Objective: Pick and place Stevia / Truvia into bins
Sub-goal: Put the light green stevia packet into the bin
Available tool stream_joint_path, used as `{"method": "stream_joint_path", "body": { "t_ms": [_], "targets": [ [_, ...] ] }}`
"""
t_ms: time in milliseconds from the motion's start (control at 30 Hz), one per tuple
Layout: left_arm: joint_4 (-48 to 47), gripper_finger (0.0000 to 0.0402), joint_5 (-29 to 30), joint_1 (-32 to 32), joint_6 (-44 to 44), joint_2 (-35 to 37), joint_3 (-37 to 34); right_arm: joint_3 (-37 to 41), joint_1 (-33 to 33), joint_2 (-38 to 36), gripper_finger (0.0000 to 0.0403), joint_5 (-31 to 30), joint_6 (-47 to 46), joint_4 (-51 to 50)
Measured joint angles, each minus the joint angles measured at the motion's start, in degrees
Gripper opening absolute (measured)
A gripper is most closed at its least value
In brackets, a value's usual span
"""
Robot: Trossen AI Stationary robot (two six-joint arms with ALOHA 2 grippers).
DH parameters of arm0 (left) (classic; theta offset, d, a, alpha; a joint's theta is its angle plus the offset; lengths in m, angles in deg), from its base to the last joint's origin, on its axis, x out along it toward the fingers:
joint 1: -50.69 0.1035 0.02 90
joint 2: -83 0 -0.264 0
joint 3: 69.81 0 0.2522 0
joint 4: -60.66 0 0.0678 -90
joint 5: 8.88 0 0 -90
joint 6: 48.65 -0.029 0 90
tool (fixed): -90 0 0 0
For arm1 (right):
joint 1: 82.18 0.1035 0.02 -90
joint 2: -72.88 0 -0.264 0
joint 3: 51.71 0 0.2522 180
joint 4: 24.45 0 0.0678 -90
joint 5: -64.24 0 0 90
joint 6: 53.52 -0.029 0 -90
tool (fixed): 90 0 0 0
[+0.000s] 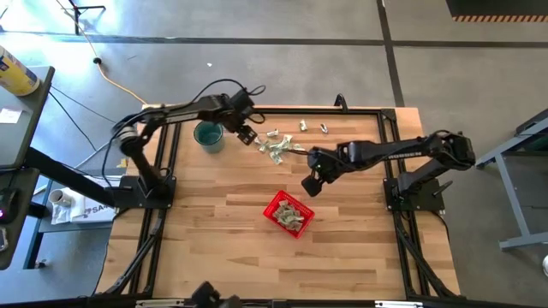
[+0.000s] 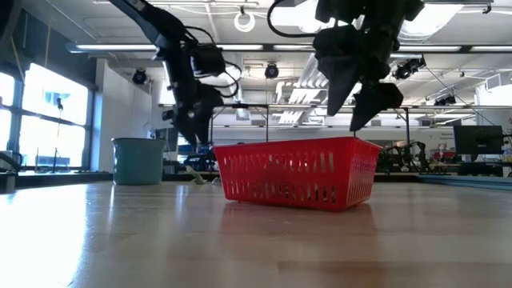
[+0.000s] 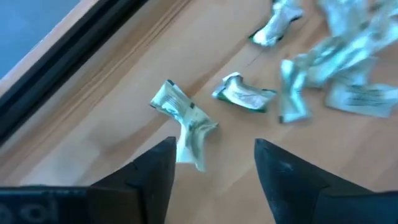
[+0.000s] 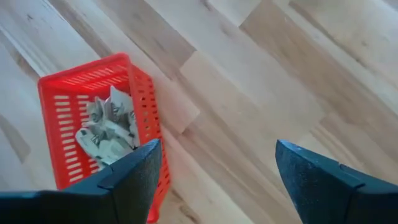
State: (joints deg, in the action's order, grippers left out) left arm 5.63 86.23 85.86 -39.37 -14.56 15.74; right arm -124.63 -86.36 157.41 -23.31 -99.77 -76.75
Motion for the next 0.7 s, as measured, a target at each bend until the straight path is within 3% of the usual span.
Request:
{"method": "stream_joint_path", "body": {
  "t_ms": [233, 400, 500, 700],
  "targets": [
    [-3.1, 0.0230, 3.4, 1.9, -2.1, -10.0, 9.0, 0.0, -1.6, 0.0, 0.0304, 0.0, 1.7, 0.1],
    [-13.3, 0.0202, 1.7, 2.8, -4.9, -15.4, 15.3, 0.0, -1.7, 0.0, 0.0304, 0.4, 2.8, -0.1],
    [-20.6, 0.0195, 1.4, 2.2, -7.6, -16.9, 16.4, 0.0, -1.7, 0.0, 0.0304, 0.4, 3.4, -0.3],
    [-21.2, 0.0200, 1.4, -0.1, -11.1, -17.0, 15.8, 0.0, -2.7, 0.0, 0.0304, 0.0, 5.4, -0.2]
  ]
}}
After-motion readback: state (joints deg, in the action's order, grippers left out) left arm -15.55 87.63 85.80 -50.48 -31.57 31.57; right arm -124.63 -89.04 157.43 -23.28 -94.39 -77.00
